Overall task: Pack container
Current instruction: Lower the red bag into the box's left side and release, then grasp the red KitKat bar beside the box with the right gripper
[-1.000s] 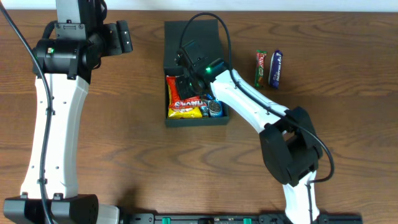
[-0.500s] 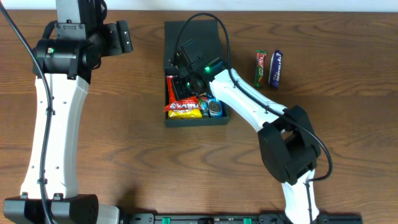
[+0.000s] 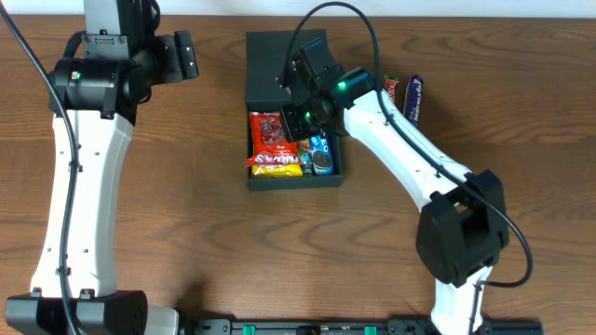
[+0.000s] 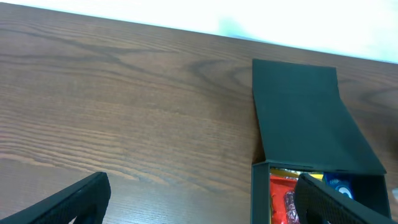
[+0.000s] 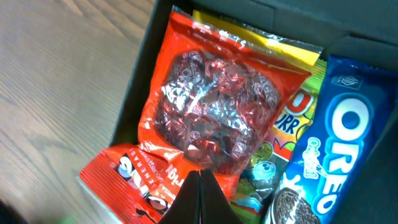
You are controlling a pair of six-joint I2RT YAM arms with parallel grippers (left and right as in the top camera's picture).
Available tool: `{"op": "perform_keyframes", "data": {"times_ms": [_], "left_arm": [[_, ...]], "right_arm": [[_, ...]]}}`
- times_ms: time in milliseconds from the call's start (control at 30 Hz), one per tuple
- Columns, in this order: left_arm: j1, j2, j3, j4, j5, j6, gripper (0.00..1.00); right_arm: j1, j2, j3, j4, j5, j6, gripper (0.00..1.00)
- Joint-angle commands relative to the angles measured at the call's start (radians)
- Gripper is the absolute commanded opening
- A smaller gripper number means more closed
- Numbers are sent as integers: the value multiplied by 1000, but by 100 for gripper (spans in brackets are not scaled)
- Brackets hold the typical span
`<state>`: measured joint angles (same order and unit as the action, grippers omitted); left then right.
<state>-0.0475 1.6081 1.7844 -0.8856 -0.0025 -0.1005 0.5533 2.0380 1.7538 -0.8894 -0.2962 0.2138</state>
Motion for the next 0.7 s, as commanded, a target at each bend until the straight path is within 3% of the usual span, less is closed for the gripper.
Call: {"op": "perform_keyframes", "data": {"times_ms": [0,433,667], "left_arm": [[3,-9,-3,0,3,11,95],[3,-9,-3,0,3,11,95],[3,-9,-3,0,3,11,95]], "right_arm": [[21,14,-30,13,-7,-55,1],[76,96,-63,68,-12,-89,1],[34,65,8,58,-49,-88,1]]}}
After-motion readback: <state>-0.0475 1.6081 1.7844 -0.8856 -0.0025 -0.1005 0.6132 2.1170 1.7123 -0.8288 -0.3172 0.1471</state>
